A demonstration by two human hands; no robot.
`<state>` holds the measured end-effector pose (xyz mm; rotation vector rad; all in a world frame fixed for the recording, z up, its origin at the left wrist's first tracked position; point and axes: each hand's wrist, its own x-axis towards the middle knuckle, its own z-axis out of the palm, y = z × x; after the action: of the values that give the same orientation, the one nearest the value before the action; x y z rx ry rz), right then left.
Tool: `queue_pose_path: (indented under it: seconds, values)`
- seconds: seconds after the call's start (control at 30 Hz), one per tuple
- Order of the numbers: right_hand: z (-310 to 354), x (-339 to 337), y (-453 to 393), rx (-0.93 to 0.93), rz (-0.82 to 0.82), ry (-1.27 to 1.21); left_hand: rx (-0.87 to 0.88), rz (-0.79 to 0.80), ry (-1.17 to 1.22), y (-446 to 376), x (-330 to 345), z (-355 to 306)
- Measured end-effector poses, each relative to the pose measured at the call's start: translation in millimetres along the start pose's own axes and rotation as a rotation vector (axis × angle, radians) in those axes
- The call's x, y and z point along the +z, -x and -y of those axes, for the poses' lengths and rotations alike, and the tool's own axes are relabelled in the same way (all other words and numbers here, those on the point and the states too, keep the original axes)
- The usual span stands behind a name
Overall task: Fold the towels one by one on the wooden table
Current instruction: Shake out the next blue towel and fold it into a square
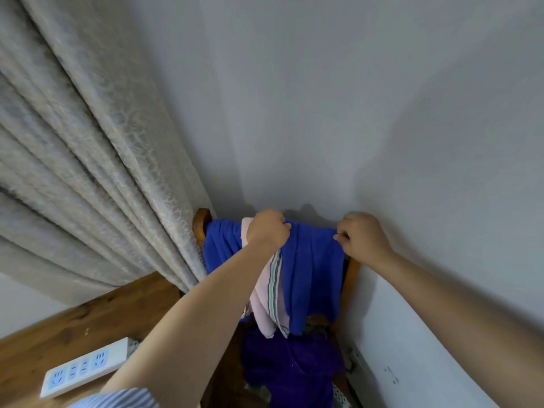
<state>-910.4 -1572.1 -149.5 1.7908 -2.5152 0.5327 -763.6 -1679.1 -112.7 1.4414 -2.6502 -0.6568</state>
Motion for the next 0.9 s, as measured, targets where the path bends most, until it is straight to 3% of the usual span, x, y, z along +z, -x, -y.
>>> queue_pose_path:
  seconds: [0.2,0.53,0.7,0.9]
  values:
    - [31,-34,-5,0.123,-0.210,-0.265,0.023,-0.192,0.207,15,-29,-5]
    - [147,-95,27,-0.068,-0.590,-0.460,0.067,-0.520,0.404,121,-112,45]
    - [248,-110,81,-0.254,-0.597,-0.547,0.006,-0.706,0.438,223,-153,115]
    - [350,-95,156,-0.378,-0.492,-0.628,-0.187,-0.803,0.409,363,-171,213]
